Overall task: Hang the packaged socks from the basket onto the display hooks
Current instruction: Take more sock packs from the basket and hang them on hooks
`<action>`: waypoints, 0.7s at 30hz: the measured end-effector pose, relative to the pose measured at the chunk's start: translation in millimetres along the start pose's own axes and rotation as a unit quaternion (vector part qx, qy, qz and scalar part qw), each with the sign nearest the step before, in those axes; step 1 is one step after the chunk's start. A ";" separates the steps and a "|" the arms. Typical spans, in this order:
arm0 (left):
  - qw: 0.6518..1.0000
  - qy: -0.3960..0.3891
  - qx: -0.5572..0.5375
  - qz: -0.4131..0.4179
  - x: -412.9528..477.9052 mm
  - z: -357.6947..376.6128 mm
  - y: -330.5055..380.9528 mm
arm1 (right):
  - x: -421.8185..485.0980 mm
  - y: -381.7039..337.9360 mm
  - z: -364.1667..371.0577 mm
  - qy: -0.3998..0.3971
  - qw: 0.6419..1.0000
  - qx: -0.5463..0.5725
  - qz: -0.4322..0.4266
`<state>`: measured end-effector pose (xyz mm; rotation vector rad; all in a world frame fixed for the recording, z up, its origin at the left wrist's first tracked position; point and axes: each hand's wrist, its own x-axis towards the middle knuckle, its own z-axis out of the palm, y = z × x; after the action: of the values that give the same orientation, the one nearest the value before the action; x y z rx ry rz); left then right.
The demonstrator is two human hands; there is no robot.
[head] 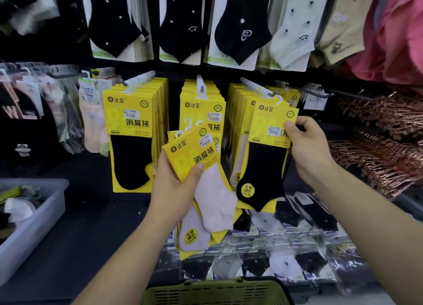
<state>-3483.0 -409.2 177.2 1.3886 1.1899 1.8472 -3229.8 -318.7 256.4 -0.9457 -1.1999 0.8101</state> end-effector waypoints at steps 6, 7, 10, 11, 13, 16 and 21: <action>1.000 -0.002 0.005 -0.002 1.5 -1.0 1.3 | 13.4 -5.3 8.5 -0.007 1.000 -0.023 -0.007; 1.000 -0.002 0.006 -0.004 1.7 -1.4 1.2 | 14.7 -5.4 8.8 -0.013 0.999 -0.035 -0.008; 1.000 -0.005 0.009 -0.008 2.7 -0.9 0.9 | 19.3 -3.0 7.0 -0.011 0.996 -0.089 -0.018; 1.000 -0.006 0.011 -0.010 2.9 -0.6 0.6 | 21.2 -1.9 6.0 -0.002 0.993 -0.114 -0.023; 1.000 -0.009 0.008 -0.018 3.2 0.1 -0.1 | 25.2 -1.1 4.8 0.023 0.986 -0.162 -0.028; 0.999 -0.020 -0.006 -0.032 2.1 1.5 -1.4 | 29.9 -3.6 6.7 0.052 0.978 -0.199 -0.040; 0.997 -0.049 -0.025 -0.051 -0.6 4.6 0.8 | 30.9 -4.4 9.9 0.091 0.966 -0.239 -0.042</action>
<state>-3478.5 -408.6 178.0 1.3499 1.1368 1.7078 -3233.6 -291.0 273.4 -1.3192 -1.2880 0.3555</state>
